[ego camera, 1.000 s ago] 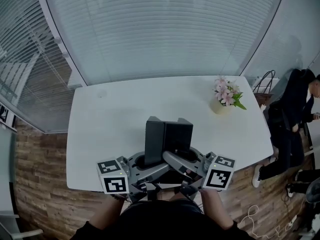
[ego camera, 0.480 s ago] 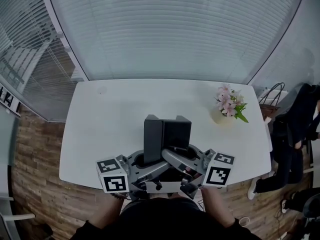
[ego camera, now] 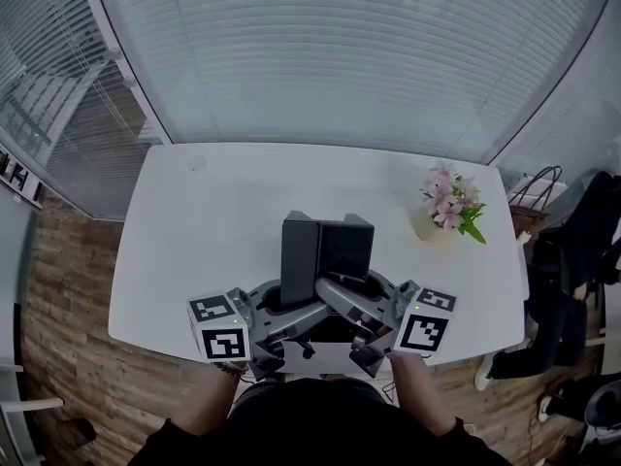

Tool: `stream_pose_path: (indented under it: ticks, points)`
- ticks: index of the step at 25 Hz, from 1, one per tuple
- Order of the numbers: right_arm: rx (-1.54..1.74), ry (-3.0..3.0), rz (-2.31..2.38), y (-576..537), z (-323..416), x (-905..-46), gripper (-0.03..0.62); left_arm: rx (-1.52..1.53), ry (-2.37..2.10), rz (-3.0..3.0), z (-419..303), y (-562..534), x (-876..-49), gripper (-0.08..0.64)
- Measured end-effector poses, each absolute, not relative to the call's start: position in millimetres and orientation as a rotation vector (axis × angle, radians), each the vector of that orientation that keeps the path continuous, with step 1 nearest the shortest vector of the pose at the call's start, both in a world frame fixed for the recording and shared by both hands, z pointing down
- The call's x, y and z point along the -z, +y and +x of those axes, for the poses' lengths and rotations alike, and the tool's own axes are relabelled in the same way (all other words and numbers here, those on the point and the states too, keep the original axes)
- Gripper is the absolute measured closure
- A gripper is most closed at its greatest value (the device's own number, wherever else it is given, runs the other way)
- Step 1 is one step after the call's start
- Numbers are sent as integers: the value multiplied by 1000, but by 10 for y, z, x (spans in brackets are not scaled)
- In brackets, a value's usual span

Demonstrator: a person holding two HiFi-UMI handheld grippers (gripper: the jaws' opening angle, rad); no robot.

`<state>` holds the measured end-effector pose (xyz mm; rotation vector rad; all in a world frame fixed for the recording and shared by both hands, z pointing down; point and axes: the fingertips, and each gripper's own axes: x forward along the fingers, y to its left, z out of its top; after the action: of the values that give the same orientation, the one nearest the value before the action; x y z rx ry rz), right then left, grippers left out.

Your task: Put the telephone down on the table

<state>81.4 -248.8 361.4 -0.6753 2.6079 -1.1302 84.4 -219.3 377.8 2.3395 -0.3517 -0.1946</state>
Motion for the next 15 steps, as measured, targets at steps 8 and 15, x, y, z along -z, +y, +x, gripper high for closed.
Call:
stream_pose_path:
  ticks: [8,15]
  points:
    - [1123,2618,-672,-2590,807,-3740,388,188,-346,2340,841,-2297,-3909,348]
    - [1163,2607,-676,-2676,803,-3976,388,180,-346,2314,837,-2377,-4138,348]
